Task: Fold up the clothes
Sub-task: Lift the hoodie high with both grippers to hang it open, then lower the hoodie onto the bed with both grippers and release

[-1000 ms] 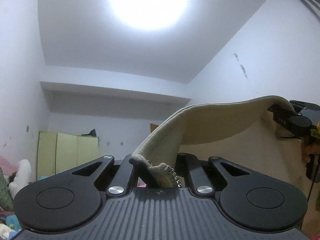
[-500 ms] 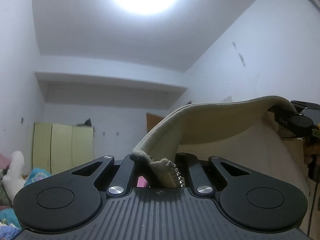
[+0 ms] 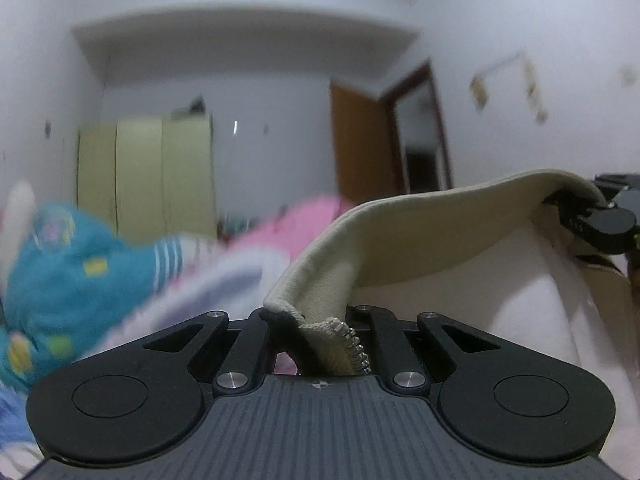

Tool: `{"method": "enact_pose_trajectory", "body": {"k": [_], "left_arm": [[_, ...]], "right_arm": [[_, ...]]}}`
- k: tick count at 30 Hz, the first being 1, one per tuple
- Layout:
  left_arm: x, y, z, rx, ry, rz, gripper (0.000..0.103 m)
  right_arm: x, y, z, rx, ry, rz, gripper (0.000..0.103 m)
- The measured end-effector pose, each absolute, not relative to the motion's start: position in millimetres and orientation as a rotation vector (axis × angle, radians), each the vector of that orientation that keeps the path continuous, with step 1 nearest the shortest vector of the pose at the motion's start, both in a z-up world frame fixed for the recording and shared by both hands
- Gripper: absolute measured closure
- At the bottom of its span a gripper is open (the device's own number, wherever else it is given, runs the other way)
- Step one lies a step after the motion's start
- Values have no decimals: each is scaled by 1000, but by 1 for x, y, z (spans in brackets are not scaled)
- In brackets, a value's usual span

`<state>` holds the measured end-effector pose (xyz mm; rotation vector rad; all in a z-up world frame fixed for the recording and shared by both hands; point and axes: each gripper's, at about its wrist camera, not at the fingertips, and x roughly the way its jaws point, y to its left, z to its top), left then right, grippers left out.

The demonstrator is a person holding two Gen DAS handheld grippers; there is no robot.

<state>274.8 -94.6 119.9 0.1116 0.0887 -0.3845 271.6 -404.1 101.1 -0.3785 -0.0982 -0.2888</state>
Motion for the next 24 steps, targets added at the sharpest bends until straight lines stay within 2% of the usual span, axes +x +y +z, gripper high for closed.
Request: {"method": "enact_pose_trajectory", "body": {"k": [7,9,11,12,13,15,16,17,19,21,23,24], "left_arm": [[373,-121,-8,195,445,-325,92],[387,-126,-38,198,559,-316,92],[394,-129,-63,207,650,-318,73],[395,-130,-71,213,683,-308,69],[393,-129,-71,214,695,-306,67],[388,-126,-68,215,714,-307,63],[386,-124,-66,216,724,-307,52],[384,-123,-56,199,721,-315,43],[380,-119,-34,160,713,-335,35],[373,-115,-12,125,705,-348,28],[363,-113,7,97,696,-355,27],[352,-107,17,84,688,-359,27]], "right_arm": [[417,-375,-36,-435,254,-238,95],[419,-367,-71,-431,359,-216,95],[423,-370,-99,-415,472,-185,93],[421,-376,-111,-391,538,-159,92],[420,-384,-119,-359,599,-128,85],[415,-388,-124,-328,643,-96,82],[410,-389,-122,-326,637,-93,76],[403,-391,-116,-307,656,-76,62],[392,-392,-101,-278,681,-40,51],[382,-397,-75,-290,690,-31,37],[360,-401,-51,-301,699,-18,17],[344,-402,-39,-306,702,-10,15]]}}
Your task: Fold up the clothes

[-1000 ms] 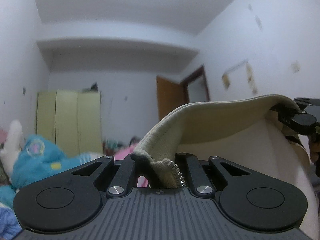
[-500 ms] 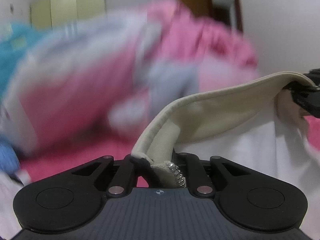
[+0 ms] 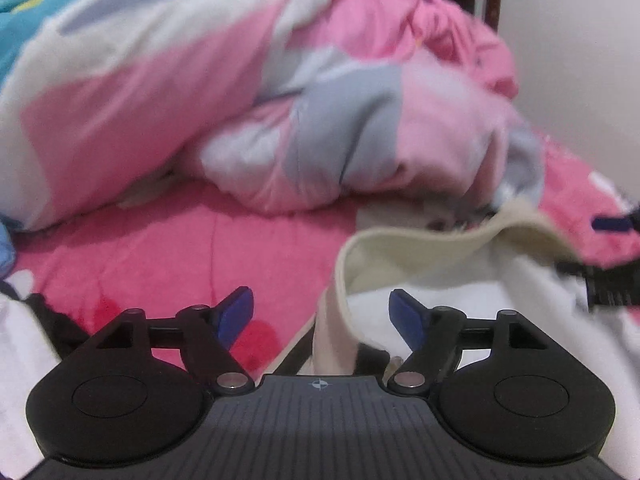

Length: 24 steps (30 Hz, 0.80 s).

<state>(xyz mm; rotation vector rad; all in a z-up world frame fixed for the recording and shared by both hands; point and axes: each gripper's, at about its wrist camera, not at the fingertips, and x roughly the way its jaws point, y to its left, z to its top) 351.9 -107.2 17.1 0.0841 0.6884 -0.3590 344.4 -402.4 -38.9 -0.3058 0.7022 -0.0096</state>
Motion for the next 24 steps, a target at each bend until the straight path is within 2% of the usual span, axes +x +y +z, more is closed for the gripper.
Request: {"method": "enact_pose_trajectory", "body": {"k": [1,7,14,18,24], "left_arm": [[340,-101,28,71,681,-363,27],[285,-47,81,-9,600,-375,26],[169,28,112,-71,525,-342,25],[112,63,112,-101,494,-313,25],[56,97,60,-155,571,-252,24]], "right_arm": [[335,-405,-25,-304,694,-8,12],[239,-418,49,-173,582,16,13],[107,-408,99,122,492,204,21],[56,-377,103,171,466,315,26],[20,-301,70,217,506,533,27]]}}
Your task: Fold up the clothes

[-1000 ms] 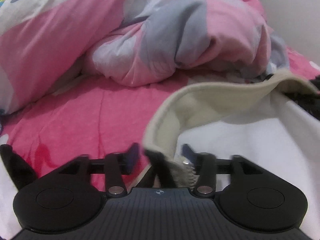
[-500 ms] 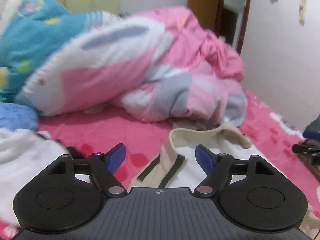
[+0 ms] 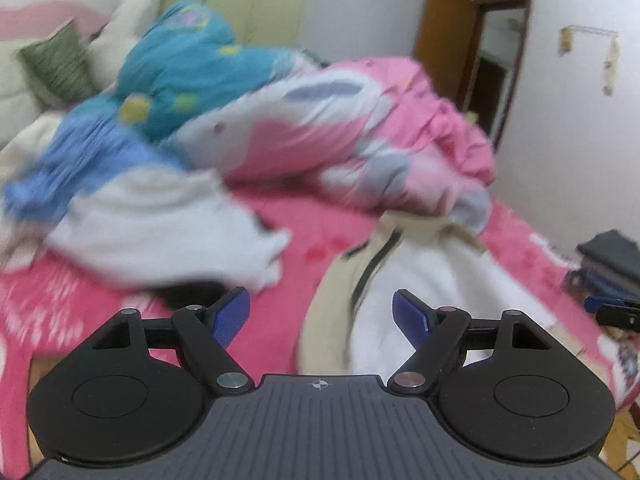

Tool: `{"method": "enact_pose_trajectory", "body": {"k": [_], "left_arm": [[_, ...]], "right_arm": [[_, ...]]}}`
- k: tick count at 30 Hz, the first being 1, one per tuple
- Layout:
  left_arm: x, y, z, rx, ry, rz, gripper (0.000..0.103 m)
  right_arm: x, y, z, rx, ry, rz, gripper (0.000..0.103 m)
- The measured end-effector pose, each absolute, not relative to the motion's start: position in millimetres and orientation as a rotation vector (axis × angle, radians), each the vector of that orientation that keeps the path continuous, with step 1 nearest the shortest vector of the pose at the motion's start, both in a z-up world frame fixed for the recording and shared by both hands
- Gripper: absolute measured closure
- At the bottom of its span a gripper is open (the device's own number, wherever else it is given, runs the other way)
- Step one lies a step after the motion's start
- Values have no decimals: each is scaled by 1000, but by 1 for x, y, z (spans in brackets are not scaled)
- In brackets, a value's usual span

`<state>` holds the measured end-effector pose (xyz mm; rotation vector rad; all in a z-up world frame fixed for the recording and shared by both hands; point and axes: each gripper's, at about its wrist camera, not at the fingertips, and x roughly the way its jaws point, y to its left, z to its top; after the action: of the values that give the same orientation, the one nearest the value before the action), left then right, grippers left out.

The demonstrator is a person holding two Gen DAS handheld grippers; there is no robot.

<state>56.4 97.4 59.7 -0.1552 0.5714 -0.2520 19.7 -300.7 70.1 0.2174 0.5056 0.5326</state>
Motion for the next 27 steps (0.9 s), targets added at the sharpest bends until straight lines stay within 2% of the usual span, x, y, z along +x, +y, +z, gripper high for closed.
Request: {"method": "enact_pose_trajectory", "body": {"k": [6,12,14,16,19,22,25,26,27], "left_arm": [[15,128,4,-346,628,-298,24],[-18,127,-15,-299,579,-378,21],[-25,120,-21,-240,572,-403,18],[-31,110,-28,-163,562,-416,10],[-30,90,-38,-90,550,-421,6],[-22,73,-47,-52,555,-396,6],[-12,66,-53,-59,569,-345,13],[-10,68,-54,-85,578,-336,20],[-8,70,-56,-110,586,-326,36]], "right_arm": [[-8,-194,11,11,596,662,27],[-51,-117,-34,-401,526,711,27],[-62,-103,-51,-547,510,685,34],[-69,-98,-65,-647,518,660,38],[-70,-100,-78,-705,534,604,59],[-68,-108,-72,-640,524,560,73],[-66,-117,-62,-580,486,485,86],[-66,-121,-59,-561,471,455,88],[-64,-126,-56,-531,459,423,88]]}}
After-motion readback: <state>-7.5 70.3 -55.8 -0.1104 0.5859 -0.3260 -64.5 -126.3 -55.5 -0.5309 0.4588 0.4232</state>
